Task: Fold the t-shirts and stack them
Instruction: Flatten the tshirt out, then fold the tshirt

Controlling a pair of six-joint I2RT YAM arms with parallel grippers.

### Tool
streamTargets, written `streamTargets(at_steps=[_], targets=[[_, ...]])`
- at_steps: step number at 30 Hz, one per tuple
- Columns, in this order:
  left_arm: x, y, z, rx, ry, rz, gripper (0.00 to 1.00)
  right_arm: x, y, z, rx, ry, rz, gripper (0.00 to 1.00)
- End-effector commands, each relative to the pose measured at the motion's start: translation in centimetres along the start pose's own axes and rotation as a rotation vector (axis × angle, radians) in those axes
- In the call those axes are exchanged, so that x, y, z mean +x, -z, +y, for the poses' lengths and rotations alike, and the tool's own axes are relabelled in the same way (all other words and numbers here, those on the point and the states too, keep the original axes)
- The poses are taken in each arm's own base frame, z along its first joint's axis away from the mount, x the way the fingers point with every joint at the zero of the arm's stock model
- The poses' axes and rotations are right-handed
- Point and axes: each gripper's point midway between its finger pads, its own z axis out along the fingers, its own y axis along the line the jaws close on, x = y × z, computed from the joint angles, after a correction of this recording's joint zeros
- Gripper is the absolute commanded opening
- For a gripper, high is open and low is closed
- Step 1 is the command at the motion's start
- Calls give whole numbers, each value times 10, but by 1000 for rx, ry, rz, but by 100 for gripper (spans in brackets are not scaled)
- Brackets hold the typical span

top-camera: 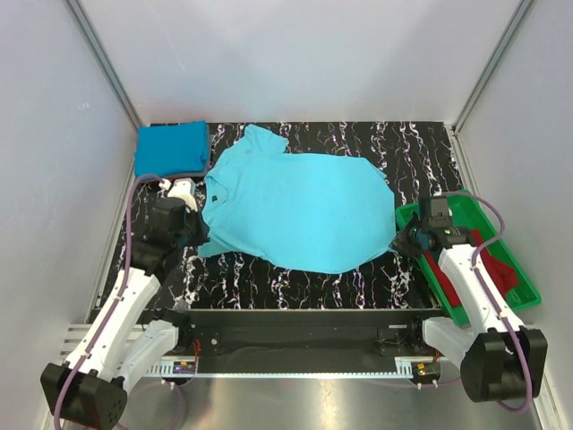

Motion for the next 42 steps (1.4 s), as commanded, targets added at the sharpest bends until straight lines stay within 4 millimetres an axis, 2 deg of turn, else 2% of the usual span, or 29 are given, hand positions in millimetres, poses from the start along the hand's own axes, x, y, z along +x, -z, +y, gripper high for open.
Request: streamTargets(at_steps=[1, 8, 11, 13, 16, 19, 22, 25, 26, 27, 29, 31, 32, 33, 35, 37, 42], targets=[[-9, 4, 4, -37, 29, -37, 0, -4, 0, 5, -22, -65, -31, 0], [-7, 18, 31, -176, 30, -56, 0, 7, 7, -2, -32, -110, -37, 0], [-13, 30, 48, -272, 42, -96, 0, 14, 12, 0, -57, -108, -14, 0], [-26, 42, 57, -320, 49, -164, 0, 17, 11, 7, -86, -83, 19, 0], [-46, 50, 47, -278, 45, -223, 0, 4, 9, 8, -60, -45, -2, 0], [-50, 49, 38, -237, 47, -215, 0, 2, 11, 17, -89, -60, 2, 0], [-42, 49, 51, -305, 42, -194, 0, 7, 15, 18, -108, -73, 15, 0], [-52, 57, 57, -342, 18, -225, 0, -8, 25, 21, -99, -45, -37, 0], [-62, 60, 53, -326, 16, -254, 0, -20, 34, 29, -109, -31, -71, 0], [-66, 57, 42, -266, -3, -247, 0, -24, 33, 27, -85, -27, -75, 0], [-69, 52, 30, -207, -31, -225, 0, -25, 35, 31, -92, -16, -63, 0], [-55, 38, 24, -179, -27, -146, 0, -11, 30, 30, -101, -26, -1, 0], [-40, 34, 31, -210, -32, -87, 0, 2, 24, 21, -80, -29, 37, 0], [-32, 29, 44, -289, -45, -50, 0, 10, 23, 13, -56, -32, 63, 0], [-18, 29, 57, -377, -85, 13, 0, 23, 20, -2, -9, -40, 93, 0], [-18, 32, 61, -397, -86, -2, 0, 27, 25, -5, -9, -52, 88, 0], [-28, 38, 52, -342, -86, -57, 0, 38, 32, -3, -36, -69, 120, 0]])
